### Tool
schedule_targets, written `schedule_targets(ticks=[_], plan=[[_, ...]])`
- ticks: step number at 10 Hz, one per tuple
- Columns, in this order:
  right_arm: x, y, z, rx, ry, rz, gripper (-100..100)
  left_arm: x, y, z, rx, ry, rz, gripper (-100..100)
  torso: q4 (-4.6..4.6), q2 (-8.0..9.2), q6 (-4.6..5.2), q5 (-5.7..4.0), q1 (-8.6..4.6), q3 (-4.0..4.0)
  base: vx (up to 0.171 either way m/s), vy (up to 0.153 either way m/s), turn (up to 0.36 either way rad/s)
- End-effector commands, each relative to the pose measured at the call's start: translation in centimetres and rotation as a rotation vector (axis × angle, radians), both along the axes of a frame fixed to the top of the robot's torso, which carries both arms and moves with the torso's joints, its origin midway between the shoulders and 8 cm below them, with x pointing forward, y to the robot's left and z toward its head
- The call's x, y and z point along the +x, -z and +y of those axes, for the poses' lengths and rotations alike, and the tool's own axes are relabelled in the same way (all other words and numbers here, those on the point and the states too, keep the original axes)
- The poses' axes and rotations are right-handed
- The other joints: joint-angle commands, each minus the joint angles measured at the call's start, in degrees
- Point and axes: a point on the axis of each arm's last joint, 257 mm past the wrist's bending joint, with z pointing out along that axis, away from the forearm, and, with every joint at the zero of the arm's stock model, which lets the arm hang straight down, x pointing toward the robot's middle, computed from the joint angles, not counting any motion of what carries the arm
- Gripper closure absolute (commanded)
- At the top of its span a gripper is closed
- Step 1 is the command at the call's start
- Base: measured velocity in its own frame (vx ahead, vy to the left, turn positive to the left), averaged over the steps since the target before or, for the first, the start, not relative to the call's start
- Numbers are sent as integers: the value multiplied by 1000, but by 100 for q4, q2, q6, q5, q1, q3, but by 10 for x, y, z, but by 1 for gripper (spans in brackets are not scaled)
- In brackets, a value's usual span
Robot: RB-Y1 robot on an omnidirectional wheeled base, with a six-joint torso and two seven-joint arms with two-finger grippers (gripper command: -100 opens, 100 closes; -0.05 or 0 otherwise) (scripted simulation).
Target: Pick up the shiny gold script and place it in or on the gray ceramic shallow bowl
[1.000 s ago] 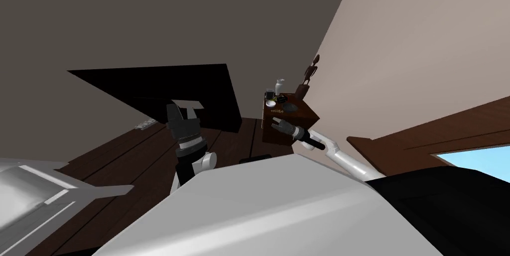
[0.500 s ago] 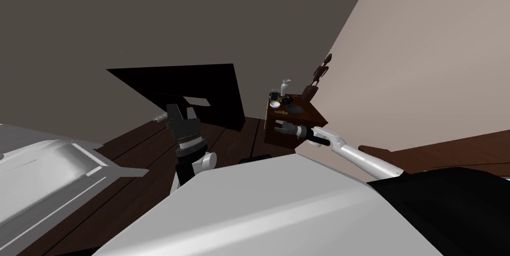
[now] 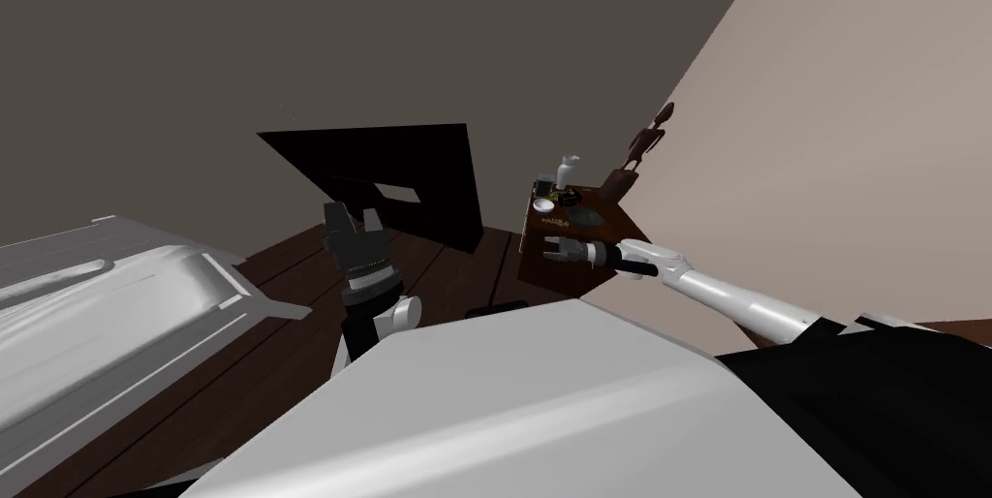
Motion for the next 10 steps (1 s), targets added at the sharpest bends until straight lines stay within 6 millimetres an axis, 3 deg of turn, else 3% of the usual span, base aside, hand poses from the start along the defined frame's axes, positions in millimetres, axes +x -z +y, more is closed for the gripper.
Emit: schedule_targets(ticks=[1,4,5,6,7,8,10], plan=[[1,14,-23,-81,0,28,-100,0,0,0,0,0,0,0,0,0,0,0,0,0,33,-21,200],[0,21,-55,-192,-4,55,-100,0,0,0,0,0,0,0,-2,-7,-5,-1,-2,-4,28,-30,137],[-2,29,-74,-247,3,80,-100,0,0,0,0,0,0,0,-1,-5,0,-1,-2,-3,42,-31,189],[-2,28,-79,-266,1,81,-100,0,0,0,0,0,0,0,-2,-10,-3,-1,-3,-6,42,-35,108],[-4,34,-100,-326,9,106,-100,0,0,0,0,0,0,0,-2,-9,1,-1,-1,-6,47,-44,178],[-4,33,-102,-334,9,106,-100,0,0,0,0,0,0,0,-3,-12,-3,-2,-5,-7,48,-43,113],[-10,42,-145,-445,33,159,-100,0,0,0,0,0,0,0,-4,-18,-2,-2,-3,-10,75,-46,200]])
